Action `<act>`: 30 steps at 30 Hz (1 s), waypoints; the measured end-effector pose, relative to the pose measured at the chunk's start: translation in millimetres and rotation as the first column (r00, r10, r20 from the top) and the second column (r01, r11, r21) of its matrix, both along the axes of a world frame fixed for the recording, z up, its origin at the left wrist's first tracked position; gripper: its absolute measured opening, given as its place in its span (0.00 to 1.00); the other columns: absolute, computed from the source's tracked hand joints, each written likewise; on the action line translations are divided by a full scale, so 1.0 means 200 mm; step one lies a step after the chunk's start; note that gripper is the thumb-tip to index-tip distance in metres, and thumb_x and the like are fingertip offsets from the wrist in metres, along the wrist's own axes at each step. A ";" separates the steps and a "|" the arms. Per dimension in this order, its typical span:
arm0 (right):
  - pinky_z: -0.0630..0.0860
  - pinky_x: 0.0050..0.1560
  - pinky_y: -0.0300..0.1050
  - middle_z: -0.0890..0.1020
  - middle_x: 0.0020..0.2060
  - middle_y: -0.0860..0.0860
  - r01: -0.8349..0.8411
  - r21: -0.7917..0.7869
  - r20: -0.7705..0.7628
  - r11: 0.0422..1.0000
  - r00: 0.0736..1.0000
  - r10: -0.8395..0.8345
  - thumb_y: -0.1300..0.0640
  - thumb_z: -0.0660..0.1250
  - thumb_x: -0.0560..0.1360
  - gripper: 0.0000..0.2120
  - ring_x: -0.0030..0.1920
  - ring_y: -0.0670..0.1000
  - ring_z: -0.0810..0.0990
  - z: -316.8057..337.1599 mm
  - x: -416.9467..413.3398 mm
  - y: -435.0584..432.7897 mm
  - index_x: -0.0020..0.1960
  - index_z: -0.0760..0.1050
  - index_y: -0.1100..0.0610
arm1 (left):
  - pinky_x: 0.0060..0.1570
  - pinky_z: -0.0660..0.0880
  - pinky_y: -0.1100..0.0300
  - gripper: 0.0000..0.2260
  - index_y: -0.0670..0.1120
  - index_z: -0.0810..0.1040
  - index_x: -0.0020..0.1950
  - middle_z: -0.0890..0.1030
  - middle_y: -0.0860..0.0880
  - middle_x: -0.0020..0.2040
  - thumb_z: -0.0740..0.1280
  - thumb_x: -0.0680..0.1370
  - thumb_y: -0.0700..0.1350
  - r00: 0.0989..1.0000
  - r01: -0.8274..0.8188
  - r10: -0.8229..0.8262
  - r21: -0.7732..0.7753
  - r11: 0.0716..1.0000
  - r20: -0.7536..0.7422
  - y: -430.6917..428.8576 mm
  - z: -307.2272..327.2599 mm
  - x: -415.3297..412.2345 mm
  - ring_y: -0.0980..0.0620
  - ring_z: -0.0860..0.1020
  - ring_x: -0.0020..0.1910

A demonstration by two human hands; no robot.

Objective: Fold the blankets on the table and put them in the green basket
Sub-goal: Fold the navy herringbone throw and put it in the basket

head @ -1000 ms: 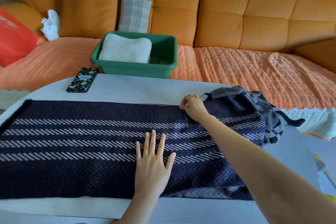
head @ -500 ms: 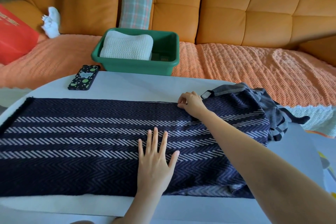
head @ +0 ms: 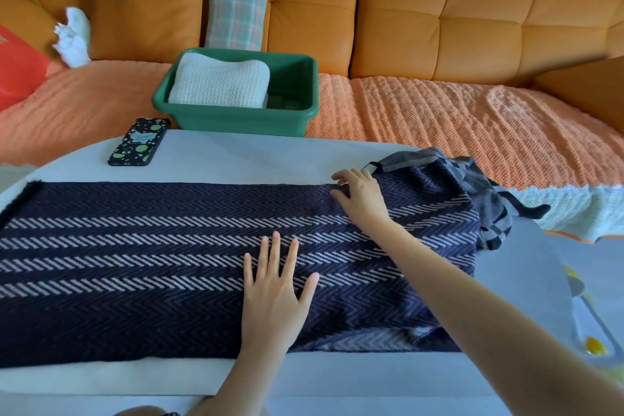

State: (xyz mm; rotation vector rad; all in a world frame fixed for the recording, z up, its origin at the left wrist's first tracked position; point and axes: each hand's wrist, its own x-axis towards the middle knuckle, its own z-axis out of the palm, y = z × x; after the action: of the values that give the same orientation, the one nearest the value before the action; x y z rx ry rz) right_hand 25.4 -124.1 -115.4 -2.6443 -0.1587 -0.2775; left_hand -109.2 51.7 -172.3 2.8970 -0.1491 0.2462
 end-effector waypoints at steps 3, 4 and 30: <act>0.69 0.57 0.45 0.78 0.50 0.49 0.008 0.096 0.107 0.995 0.994 -0.018 0.55 0.68 0.75 0.10 0.54 0.51 0.70 0.06 -0.36 -0.19 0.55 0.77 0.54 | 0.70 0.48 0.46 0.32 0.50 0.60 0.75 0.59 0.45 0.75 0.44 0.77 0.66 1.000 0.016 -0.016 -0.013 1.000 0.002 0.01 0.00 0.00 0.46 0.56 0.75; 0.68 0.56 0.43 0.78 0.50 0.48 0.014 0.094 0.148 0.995 0.989 -0.028 0.55 0.69 0.74 0.09 0.53 0.50 0.70 0.07 -0.51 -0.25 0.54 0.78 0.54 | 0.71 0.49 0.46 0.32 0.50 0.61 0.74 0.59 0.45 0.75 0.44 0.77 0.66 1.000 0.019 -0.019 -0.025 1.000 -0.002 0.01 0.01 0.00 0.46 0.56 0.75; 0.76 0.46 0.34 0.83 0.44 0.46 0.299 0.653 -0.185 0.695 0.954 -0.237 0.55 0.70 0.74 0.02 0.47 0.46 0.81 0.07 -1.04 -0.42 0.46 0.78 0.51 | 0.41 0.75 0.63 0.03 0.52 0.82 0.45 0.82 0.59 0.39 0.71 0.73 0.45 0.965 0.221 -0.261 -0.662 0.716 0.039 -0.55 0.28 -0.21 0.62 0.79 0.39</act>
State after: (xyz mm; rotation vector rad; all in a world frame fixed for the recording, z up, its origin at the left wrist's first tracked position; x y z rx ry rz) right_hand -183.0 -208.2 -100.6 -1.9235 0.3170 -0.2521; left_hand -151.1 -59.2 -116.3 2.1350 -0.3498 0.1298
